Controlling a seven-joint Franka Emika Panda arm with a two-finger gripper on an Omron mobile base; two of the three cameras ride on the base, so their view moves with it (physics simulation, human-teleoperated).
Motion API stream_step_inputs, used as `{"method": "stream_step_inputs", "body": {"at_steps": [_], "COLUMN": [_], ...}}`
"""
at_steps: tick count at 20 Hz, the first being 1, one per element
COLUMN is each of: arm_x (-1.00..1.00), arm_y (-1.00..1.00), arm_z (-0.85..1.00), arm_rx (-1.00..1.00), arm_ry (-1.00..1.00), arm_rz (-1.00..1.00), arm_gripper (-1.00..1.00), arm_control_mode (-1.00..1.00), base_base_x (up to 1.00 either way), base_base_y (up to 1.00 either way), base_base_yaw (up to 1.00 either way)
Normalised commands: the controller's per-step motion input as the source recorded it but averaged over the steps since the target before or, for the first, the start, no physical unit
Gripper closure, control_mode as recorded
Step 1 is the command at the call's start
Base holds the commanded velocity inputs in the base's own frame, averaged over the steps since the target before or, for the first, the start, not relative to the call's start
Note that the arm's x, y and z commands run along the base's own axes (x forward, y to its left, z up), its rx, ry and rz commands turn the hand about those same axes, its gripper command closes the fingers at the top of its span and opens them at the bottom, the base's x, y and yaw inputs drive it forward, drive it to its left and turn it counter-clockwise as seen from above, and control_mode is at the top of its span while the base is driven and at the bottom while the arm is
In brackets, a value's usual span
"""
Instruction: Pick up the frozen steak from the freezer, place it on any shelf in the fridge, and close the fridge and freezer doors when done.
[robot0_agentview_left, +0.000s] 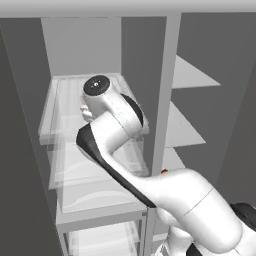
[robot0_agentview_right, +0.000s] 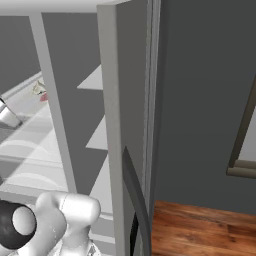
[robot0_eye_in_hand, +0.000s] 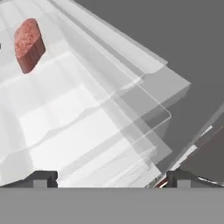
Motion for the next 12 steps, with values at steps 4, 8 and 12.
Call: {"method": "stream_step_inputs", "body": {"at_steps": [4, 8, 12], "arm_x": [-1.0, -0.77, -0.13], "arm_y": [-0.98, -1.0, -1.0], "arm_z": [-0.06, 0.0, 0.0], "arm_rx": [0.0, 0.0, 0.01], "arm_ry": [0.1, 0.13, 0.23], "arm_rz": [0.13, 0.19, 0.25], "arm_gripper": [-1.0, -1.0, -1.0], "arm_control_mode": [-1.0, -1.0, -1.0], "base_base_x": [0.0, 0.0, 0.0], "base_base_y": [0.0, 0.0, 0.0], "base_base_yaw": [0.0, 0.0, 0.0]}}
